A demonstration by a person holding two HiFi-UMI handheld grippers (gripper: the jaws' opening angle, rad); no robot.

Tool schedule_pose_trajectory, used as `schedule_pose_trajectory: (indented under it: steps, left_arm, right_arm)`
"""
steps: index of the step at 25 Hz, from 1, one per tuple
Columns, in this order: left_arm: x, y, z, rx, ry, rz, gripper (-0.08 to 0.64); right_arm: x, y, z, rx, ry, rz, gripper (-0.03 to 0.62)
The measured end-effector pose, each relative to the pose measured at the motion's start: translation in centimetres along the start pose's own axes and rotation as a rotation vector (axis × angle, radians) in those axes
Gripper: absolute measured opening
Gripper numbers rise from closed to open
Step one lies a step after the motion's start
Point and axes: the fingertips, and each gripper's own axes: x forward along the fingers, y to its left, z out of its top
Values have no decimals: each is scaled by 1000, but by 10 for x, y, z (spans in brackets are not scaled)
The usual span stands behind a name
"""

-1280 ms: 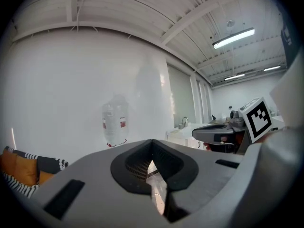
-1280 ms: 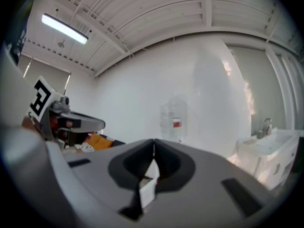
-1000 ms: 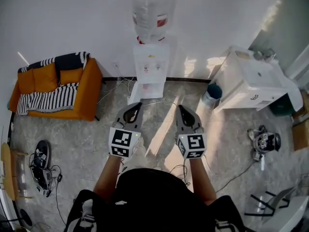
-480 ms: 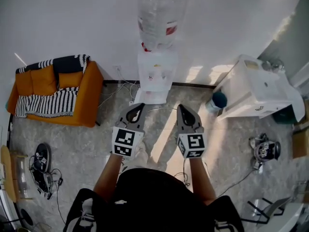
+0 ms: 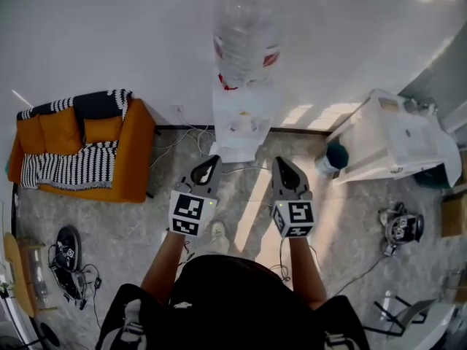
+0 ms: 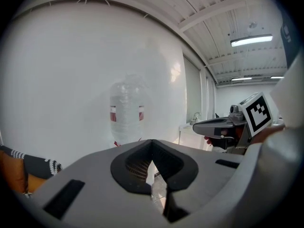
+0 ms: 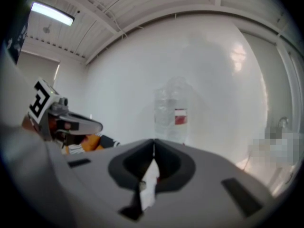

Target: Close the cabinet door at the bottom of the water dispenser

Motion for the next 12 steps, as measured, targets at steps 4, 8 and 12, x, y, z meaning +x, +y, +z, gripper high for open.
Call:
schedule_pose_trajectory:
  steps: [4, 8, 12]
  left_arm:
    - [25, 27, -3, -13, 9, -16, 11]
    - [43, 43, -8, 6, 28, -39, 11]
    - [55, 56, -19, -3, 56, -52, 11]
  right_arm:
    - [29, -7, -4, 18, 21, -25, 34]
    - [51, -11, -10, 21, 41, -48, 34]
    - [64, -12, -22, 38, 75, -56, 34]
